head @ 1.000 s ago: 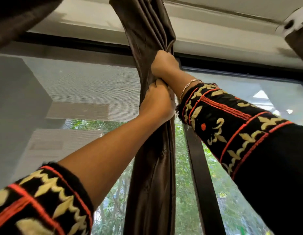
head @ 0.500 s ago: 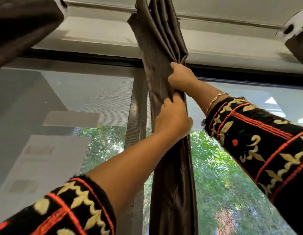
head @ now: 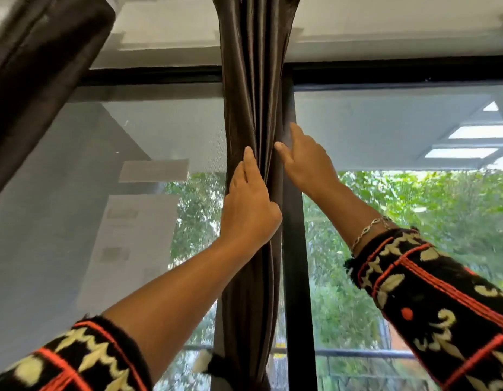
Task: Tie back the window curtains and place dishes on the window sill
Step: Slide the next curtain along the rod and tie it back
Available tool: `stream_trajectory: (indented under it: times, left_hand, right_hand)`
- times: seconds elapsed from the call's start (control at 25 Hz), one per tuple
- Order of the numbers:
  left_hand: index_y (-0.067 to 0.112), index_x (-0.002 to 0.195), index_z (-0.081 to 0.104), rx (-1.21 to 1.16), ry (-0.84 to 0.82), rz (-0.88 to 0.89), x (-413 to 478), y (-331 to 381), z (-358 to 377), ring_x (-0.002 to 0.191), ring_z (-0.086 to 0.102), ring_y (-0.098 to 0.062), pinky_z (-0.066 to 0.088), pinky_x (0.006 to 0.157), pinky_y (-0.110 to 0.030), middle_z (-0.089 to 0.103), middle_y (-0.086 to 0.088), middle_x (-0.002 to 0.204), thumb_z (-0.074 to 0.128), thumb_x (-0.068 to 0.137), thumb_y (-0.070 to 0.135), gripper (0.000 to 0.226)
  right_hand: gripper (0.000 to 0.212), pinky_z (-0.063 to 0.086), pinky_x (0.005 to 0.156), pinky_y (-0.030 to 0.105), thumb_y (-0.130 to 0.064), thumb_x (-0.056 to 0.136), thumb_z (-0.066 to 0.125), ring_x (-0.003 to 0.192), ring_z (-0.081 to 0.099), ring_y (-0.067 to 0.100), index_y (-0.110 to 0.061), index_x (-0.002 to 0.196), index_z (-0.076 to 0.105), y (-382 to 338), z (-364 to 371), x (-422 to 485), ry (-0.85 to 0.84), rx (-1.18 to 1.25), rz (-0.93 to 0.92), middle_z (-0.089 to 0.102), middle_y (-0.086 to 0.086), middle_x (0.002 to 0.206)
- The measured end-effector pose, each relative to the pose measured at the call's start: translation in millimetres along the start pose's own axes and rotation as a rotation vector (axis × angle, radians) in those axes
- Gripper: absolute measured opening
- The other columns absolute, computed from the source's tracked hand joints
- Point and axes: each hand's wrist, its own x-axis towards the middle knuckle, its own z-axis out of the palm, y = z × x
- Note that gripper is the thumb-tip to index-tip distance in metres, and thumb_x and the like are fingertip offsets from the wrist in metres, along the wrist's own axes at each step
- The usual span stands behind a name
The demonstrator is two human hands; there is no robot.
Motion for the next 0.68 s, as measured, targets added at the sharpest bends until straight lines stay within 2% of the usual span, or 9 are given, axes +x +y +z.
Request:
stream_trajectory:
  times: [0.08,0.24,0.32,0.36,0.44,0.52,0.6,0.68]
  left_hand:
    - [0.024,0.145,-0.015,0.036,-0.008,0.019,-21,-4,-4,0.132,0.033,-0.032,0.046,0.094,-0.049,0.004,-0.004,0.156,0.051,0.08,0.001,0.095]
    - [0.038,0.14,-0.022,0.065,-0.038,0.049,-68,-11,-13,0.126,0.039,-0.038,0.051,0.083,-0.048,0.002,-0.012,0.156,0.047,0.081,-0.003,0.1]
    - [0.042,0.138,-0.019,0.122,-0.087,0.07,-93,-15,-15,0.12,0.044,-0.042,0.05,0.084,-0.047,0.002,-0.015,0.155,0.048,0.084,0.0,0.096]
    - [0.039,0.141,-0.014,0.156,-0.118,0.083,-107,-18,-16,0.125,0.039,-0.042,0.048,0.089,-0.047,0.002,-0.016,0.154,0.049,0.085,0.002,0.093]
    - [0.029,0.146,-0.004,0.213,-0.18,0.123,-138,-26,-17,0.139,0.017,-0.037,0.035,0.105,-0.048,-0.002,-0.016,0.155,0.051,0.088,0.011,0.082]
    - [0.023,0.146,-0.007,0.243,-0.238,0.142,-170,-34,-22,0.143,0.001,-0.031,0.018,0.115,-0.046,-0.01,-0.015,0.155,0.049,0.092,0.026,0.078]
    - [0.023,0.14,-0.019,0.265,-0.295,0.131,-200,-43,-32,0.143,-0.01,-0.027,0.0,0.116,-0.04,-0.023,-0.011,0.152,0.043,0.093,0.04,0.08]
    - [0.024,0.135,-0.026,0.287,-0.337,0.096,-232,-52,-42,0.142,-0.019,-0.026,-0.012,0.113,-0.035,-0.031,-0.007,0.146,0.037,0.092,0.05,0.081]
  right_hand:
    - [0.053,0.038,0.091,0.039,-0.034,0.098,0.038,0.12,0.044,0.036,-0.01,0.143,0.024,1,1,-30,-0.08,-0.057,0.028,0.046,0.019,0.133]
    - [0.057,0.032,0.105,0.042,-0.035,0.098,0.037,0.133,0.031,0.034,-0.012,0.146,0.017,-6,-4,-90,-0.196,-0.127,0.107,0.03,0.017,0.147]
    - [0.059,0.029,0.109,0.043,-0.037,0.098,0.036,0.137,0.024,0.032,-0.014,0.148,0.014,-12,-9,-116,-0.25,-0.165,0.14,0.023,0.016,0.151]
    - [0.06,0.028,0.109,0.043,-0.038,0.097,0.036,0.138,0.022,0.031,-0.014,0.148,0.014,-16,-11,-130,-0.271,-0.165,0.161,0.021,0.015,0.152]
    - [0.062,0.025,0.11,0.042,-0.04,0.097,0.035,0.141,0.016,0.03,-0.016,0.148,0.01,-23,-17,-161,-0.31,-0.176,0.196,0.016,0.014,0.153]
    - [0.064,0.021,0.112,0.04,-0.041,0.097,0.035,0.142,0.011,0.029,-0.017,0.149,0.007,-30,-24,-196,-0.365,-0.194,0.238,0.01,0.014,0.155]
    - [0.065,0.017,0.113,0.038,-0.042,0.097,0.035,0.143,0.008,0.028,-0.019,0.149,0.005,-39,-31,-233,-0.44,-0.204,0.294,0.006,0.013,0.156]
    - [0.066,0.013,0.115,0.037,-0.044,0.096,0.035,0.144,0.004,0.028,-0.019,0.149,0.003,-48,-37,-270,-0.536,-0.243,0.311,0.001,0.012,0.156]
